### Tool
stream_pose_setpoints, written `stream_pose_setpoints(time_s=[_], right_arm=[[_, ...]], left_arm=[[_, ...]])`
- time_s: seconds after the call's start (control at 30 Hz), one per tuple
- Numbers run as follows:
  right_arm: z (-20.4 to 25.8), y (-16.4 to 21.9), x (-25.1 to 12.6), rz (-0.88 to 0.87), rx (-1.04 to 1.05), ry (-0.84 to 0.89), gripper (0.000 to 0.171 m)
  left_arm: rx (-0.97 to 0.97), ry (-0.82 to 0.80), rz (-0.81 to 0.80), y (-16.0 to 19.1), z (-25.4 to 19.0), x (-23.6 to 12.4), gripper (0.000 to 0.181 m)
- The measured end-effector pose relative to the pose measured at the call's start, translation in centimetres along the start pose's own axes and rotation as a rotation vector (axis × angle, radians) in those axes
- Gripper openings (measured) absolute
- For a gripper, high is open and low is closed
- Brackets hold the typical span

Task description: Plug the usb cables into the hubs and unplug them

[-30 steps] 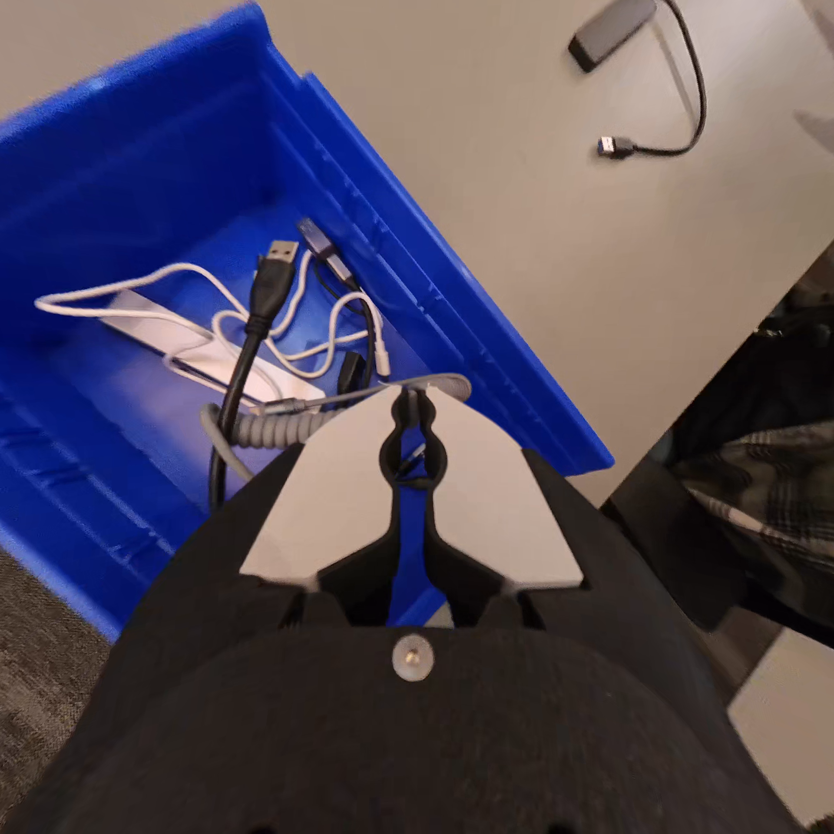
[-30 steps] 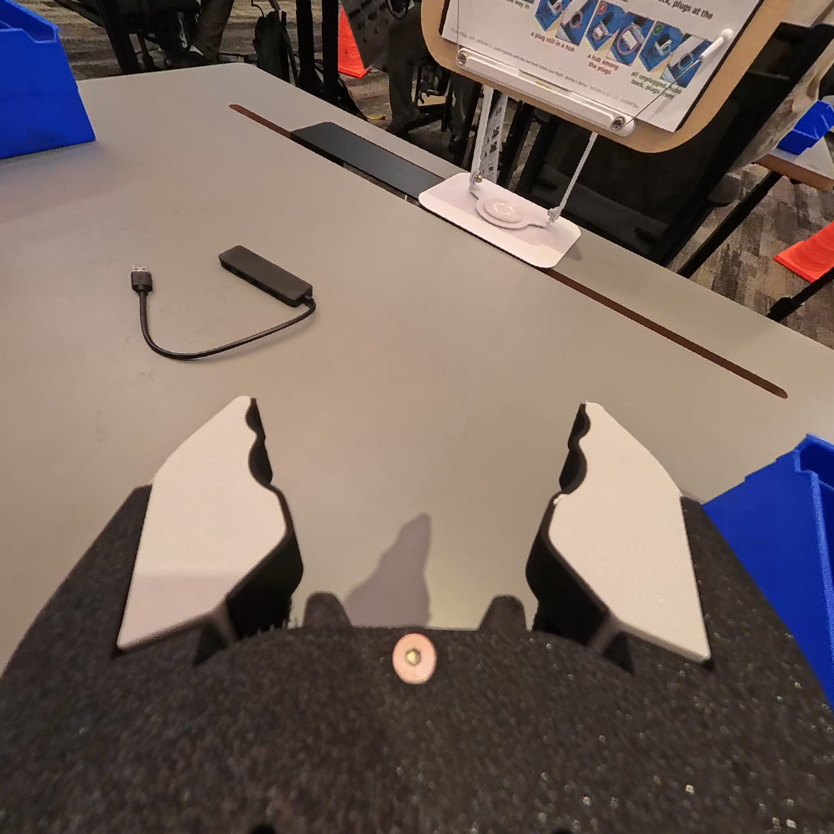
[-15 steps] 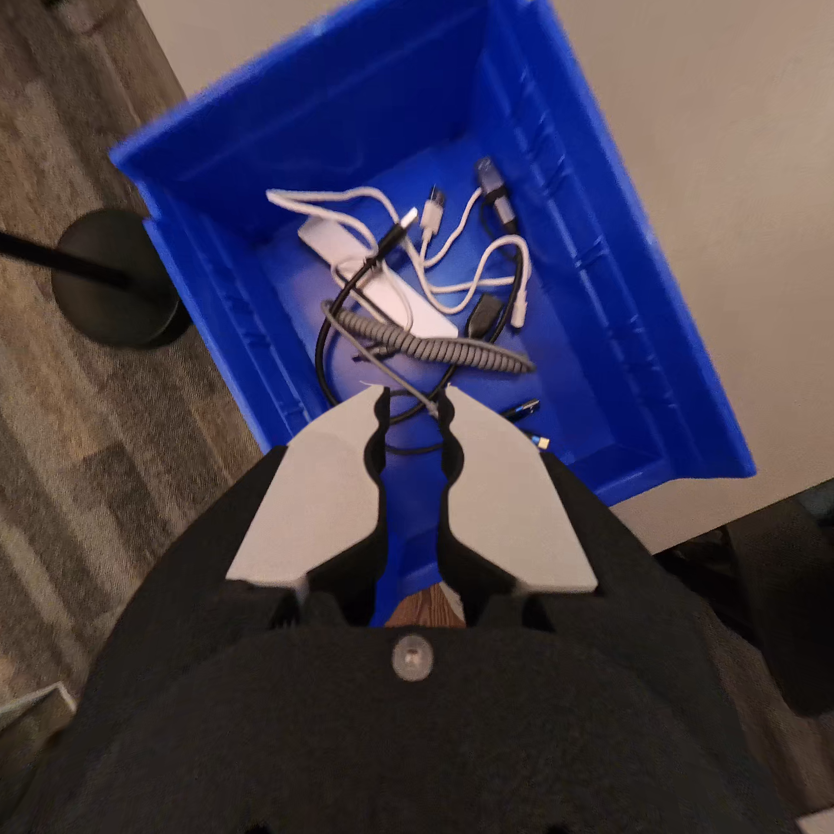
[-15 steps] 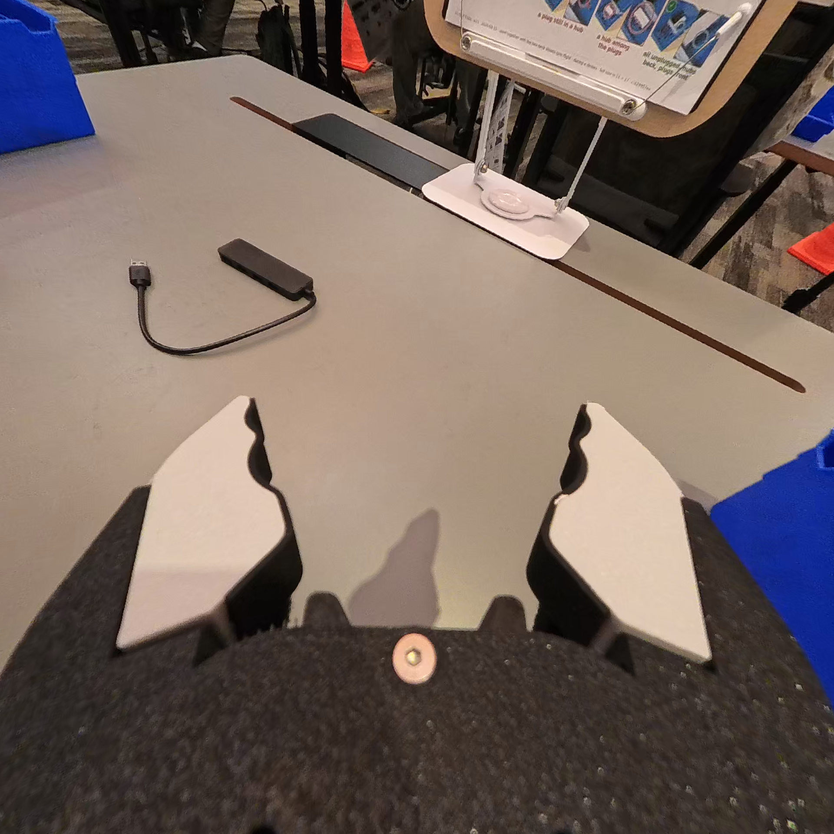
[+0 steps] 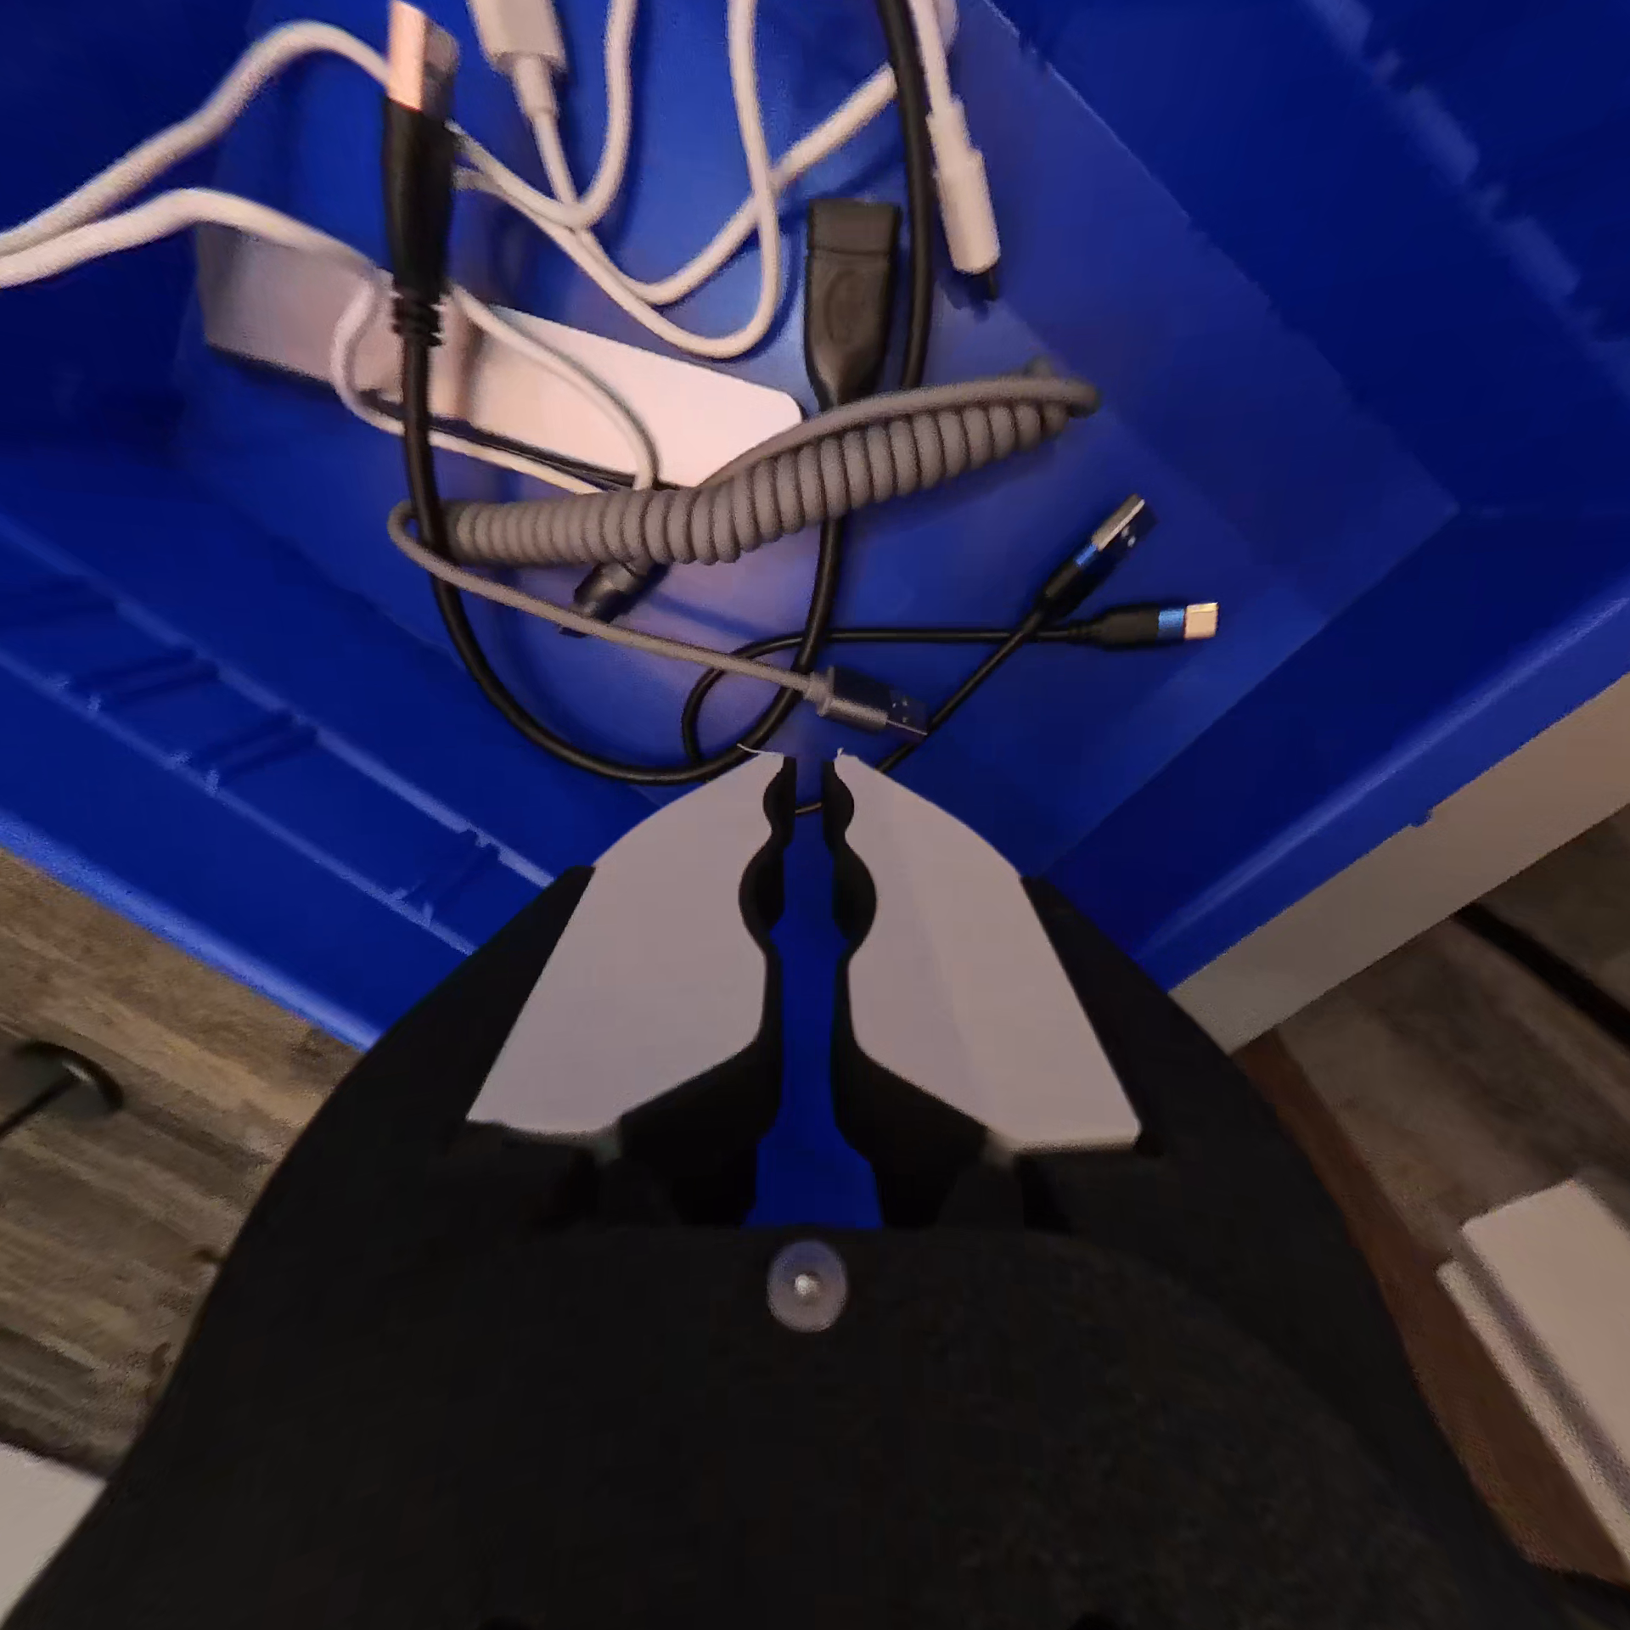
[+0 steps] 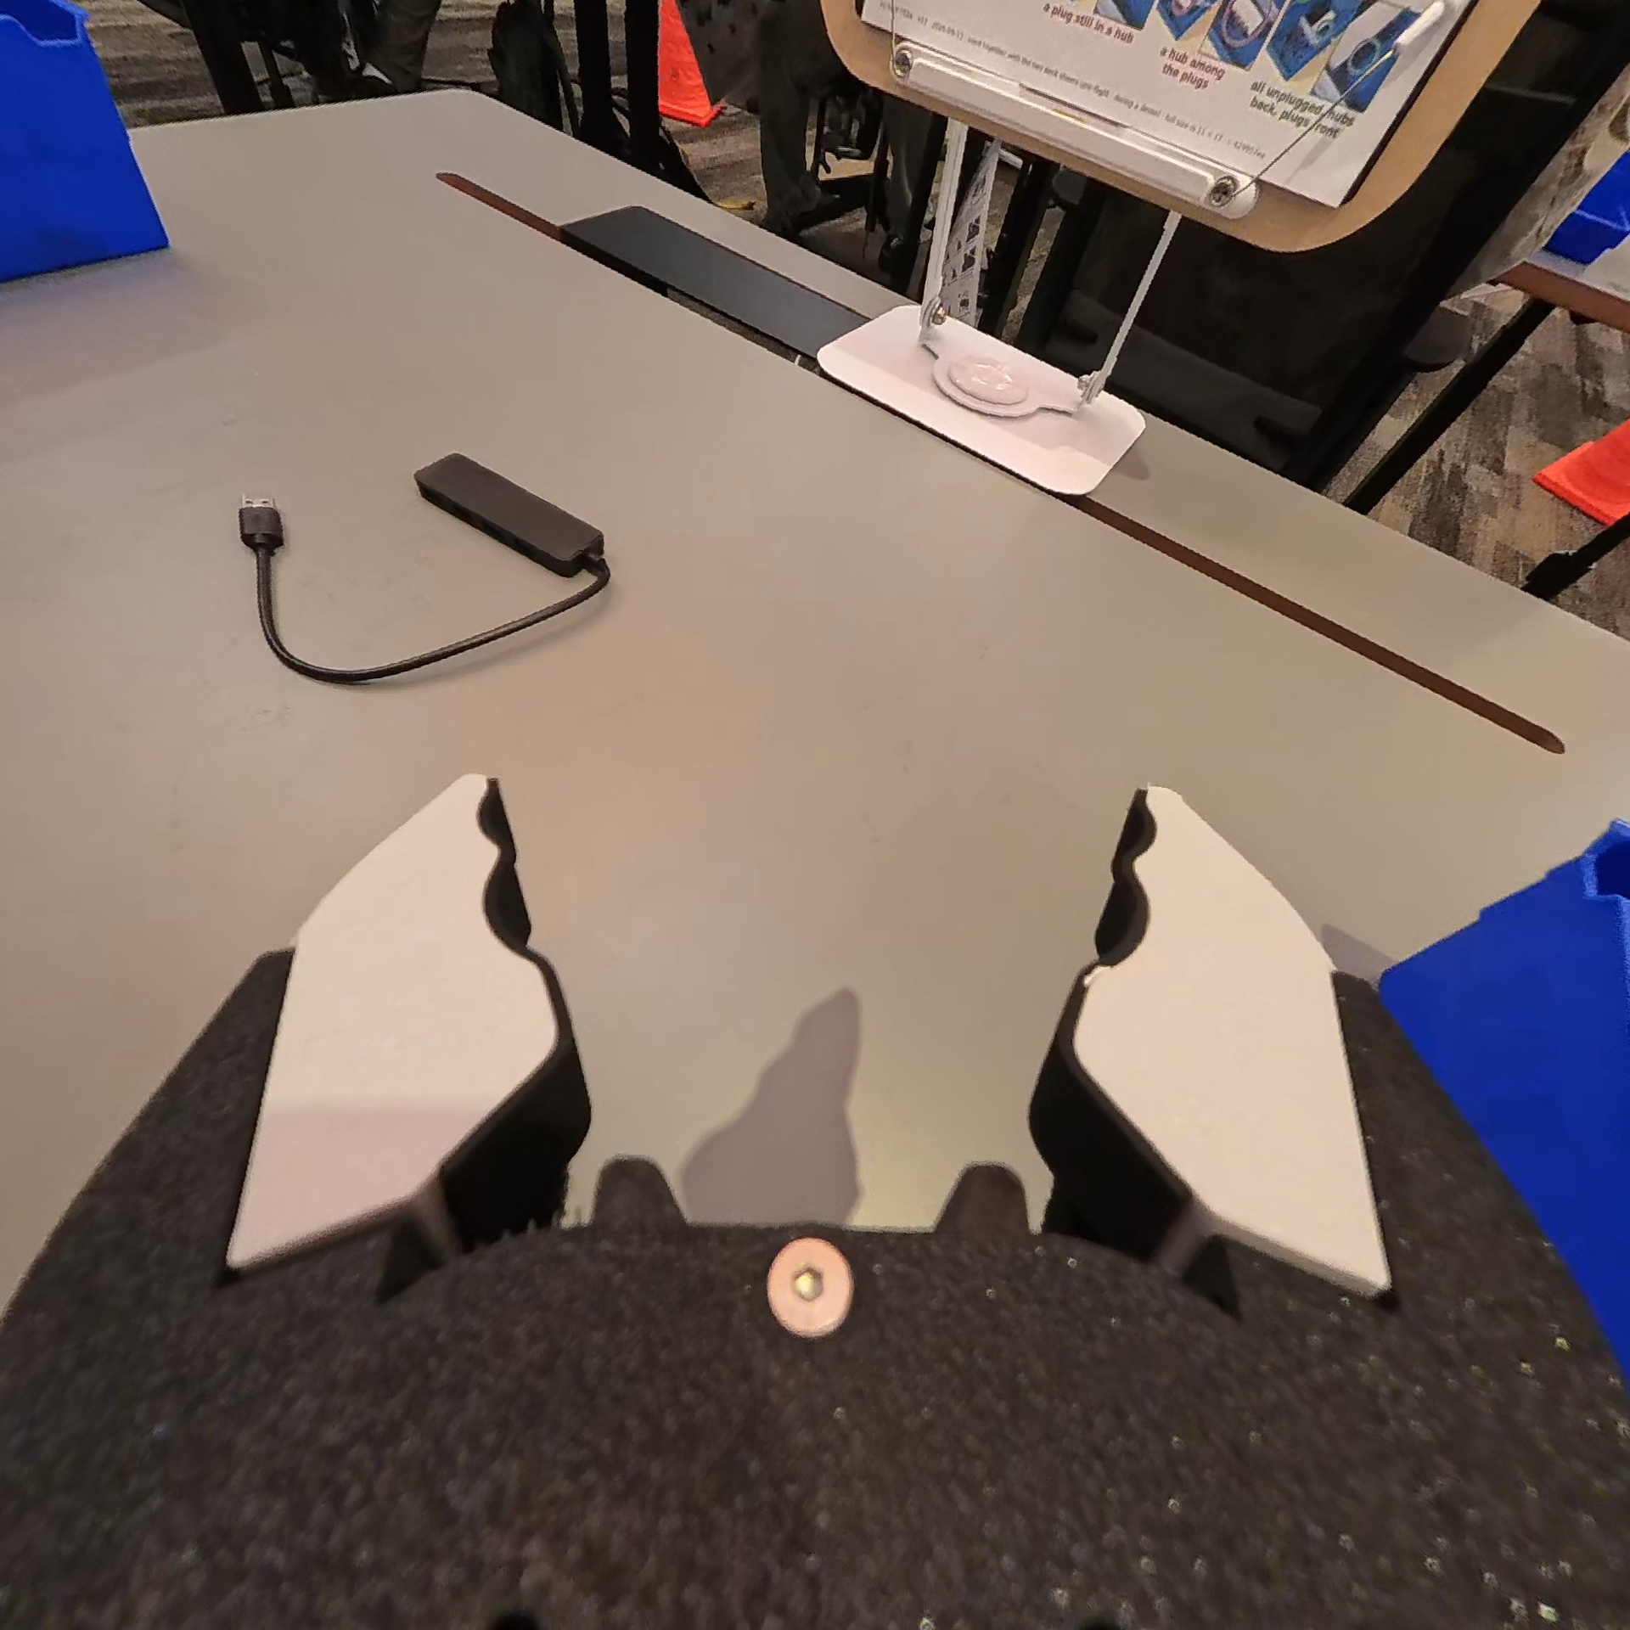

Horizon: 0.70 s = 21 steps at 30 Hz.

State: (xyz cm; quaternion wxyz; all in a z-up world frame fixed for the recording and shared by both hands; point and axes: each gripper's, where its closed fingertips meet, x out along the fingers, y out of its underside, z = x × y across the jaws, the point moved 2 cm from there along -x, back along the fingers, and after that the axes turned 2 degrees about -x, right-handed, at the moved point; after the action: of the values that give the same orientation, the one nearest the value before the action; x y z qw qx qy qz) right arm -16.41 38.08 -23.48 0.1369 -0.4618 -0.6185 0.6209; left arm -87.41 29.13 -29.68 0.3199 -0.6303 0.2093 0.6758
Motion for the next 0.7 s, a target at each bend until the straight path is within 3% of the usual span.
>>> stream_pose_setpoints(time_s=[0.23, 0.7], right_arm=[[-0.1, 0.1, 0.0, 0.007, -0.003, 0.008, 0.126], [-0.1, 0.5, 0.1, 0.004, 0.009, 0.001, 0.127]], left_arm=[[0.151, -0.001, 0.164, 0.9, 0.7, 2.2, 0.014], [0.161, -0.022, 0.287, 1.1, 1.1, 4.8, 0.017]])
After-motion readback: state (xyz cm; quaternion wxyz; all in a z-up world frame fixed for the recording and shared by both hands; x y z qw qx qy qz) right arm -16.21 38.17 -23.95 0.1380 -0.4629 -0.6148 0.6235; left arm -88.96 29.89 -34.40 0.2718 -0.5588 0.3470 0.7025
